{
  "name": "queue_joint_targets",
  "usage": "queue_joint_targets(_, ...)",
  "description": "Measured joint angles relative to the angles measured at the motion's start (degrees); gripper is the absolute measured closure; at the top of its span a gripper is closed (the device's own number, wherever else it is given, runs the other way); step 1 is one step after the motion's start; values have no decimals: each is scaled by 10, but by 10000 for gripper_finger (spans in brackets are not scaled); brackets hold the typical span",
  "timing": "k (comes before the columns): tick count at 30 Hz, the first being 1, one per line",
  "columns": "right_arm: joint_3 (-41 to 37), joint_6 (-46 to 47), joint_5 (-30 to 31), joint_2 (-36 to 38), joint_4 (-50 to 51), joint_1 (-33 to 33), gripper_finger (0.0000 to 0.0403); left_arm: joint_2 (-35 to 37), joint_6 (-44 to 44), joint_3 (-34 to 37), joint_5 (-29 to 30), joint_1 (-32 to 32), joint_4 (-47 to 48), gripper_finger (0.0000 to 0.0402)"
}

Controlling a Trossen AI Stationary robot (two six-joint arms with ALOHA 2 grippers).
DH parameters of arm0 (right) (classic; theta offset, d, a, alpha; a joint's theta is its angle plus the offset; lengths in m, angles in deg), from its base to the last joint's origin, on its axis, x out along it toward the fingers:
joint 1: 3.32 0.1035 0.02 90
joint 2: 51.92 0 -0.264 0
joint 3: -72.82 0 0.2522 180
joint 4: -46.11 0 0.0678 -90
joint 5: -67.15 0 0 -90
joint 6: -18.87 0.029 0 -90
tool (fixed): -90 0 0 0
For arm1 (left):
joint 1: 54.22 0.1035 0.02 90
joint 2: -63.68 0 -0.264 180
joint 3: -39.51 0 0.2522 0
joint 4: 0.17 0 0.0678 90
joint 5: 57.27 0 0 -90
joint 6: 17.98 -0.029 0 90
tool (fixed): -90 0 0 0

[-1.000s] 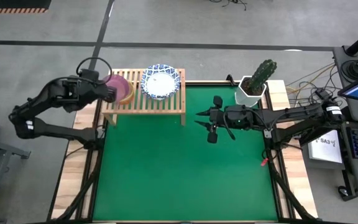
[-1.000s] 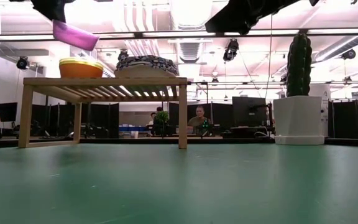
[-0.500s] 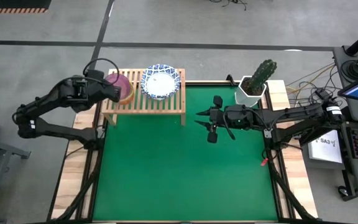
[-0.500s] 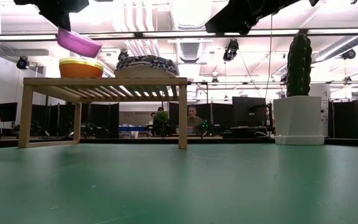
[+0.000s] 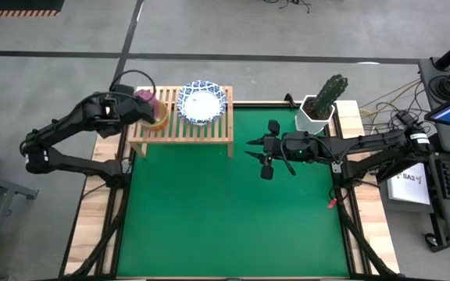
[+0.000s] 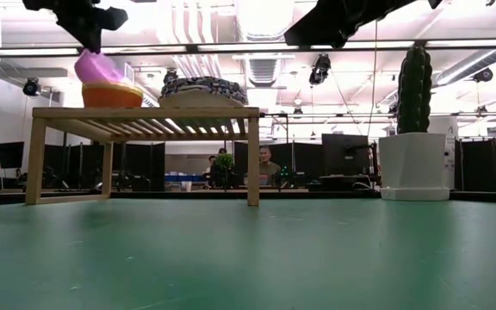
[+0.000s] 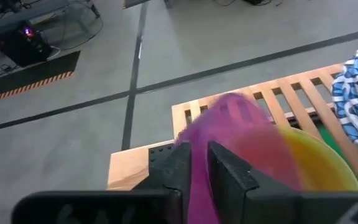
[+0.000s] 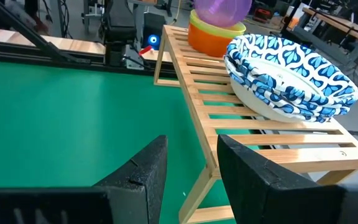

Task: Place and stack bowls onto a shelf
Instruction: Stack the purple bowl on top of the yellow bowl on the shelf, then adjust the bowls on the shelf

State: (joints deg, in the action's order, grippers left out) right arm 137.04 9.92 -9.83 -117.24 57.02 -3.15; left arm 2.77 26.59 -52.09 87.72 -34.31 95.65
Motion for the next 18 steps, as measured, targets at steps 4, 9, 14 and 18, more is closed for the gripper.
queue_joint_targets(4,0,0,0,0,0,0,271,0,-6,0,0,2,-6,335)
queue_joint_targets(9,0,0,0,0,0,0,271,1,-20,0,0,2,-14,303)
queue_joint_targets(14,0,0,0,0,0,0,271,6,-85,0,-42,0,-28,291)
queue_joint_targets(18,0,-14,0,0,0,0,271,7,-100,25,-131,-18,-48,290)
